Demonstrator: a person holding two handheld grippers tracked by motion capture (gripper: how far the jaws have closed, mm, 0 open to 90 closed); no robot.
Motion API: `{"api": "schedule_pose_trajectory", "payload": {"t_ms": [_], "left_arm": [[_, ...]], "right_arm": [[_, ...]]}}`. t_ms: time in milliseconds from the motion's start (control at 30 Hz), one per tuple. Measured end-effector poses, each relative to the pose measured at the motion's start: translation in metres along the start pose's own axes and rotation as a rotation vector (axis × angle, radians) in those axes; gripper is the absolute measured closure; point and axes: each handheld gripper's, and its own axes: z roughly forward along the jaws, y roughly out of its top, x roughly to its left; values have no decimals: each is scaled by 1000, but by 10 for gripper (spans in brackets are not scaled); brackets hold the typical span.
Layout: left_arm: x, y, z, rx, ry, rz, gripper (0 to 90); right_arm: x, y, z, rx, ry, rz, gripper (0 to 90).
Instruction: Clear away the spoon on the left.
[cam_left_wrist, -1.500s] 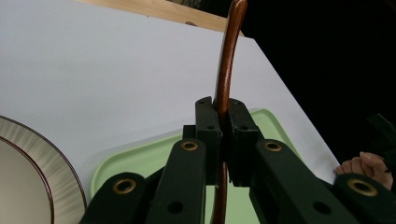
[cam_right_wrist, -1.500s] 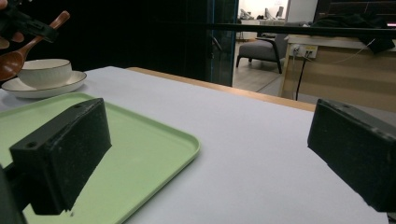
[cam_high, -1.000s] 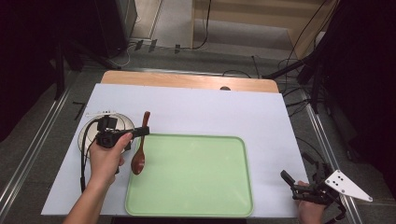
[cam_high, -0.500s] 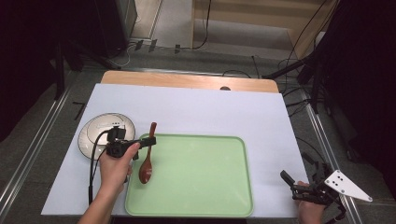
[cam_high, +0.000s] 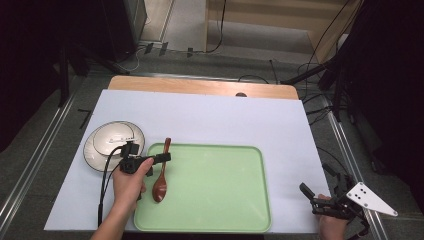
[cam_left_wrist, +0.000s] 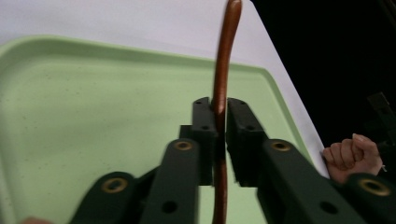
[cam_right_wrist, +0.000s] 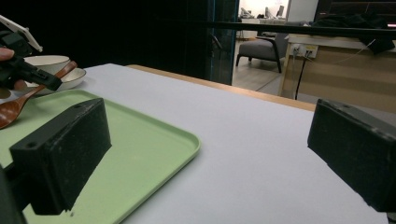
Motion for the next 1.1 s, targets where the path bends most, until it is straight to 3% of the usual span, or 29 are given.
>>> {"api": "schedule_pose_trajectory", "payload": {"t_ms": [267, 367, 400, 433, 500, 600, 700, 800, 1033, 1100], "left_arm": [[1, -1, 0, 3, 44, 28, 576], [0, -1, 1, 29, 43, 27, 515], [-5, -1, 3, 65, 74, 61, 492], [-5, -1, 3, 65, 74, 61, 464], [-10, -2, 5, 91, 123, 108, 411], [-10, -2, 5, 93, 125, 114, 343], [-10, -1, 5, 116, 117, 132, 233], [-12, -3, 6, 134, 127, 174, 16], [-14, -4, 9, 169, 157, 219, 0], [-14, -4, 11, 196, 184, 241, 0]], "right_arm": [[0, 0, 0, -2, 5, -4, 0], [0, 0, 0, -2, 5, -4, 0], [0, 0, 0, -2, 5, -5, 0], [0, 0, 0, -2, 4, -6, 0], [0, 0, 0, -3, 5, -6, 0], [0, -1, 0, -4, 5, -5, 0], [0, -1, 0, -3, 4, -6, 0], [0, -1, 0, -4, 6, -6, 0], [0, -1, 0, -3, 5, -4, 0], [0, -1, 0, -3, 3, -2, 0]]}}
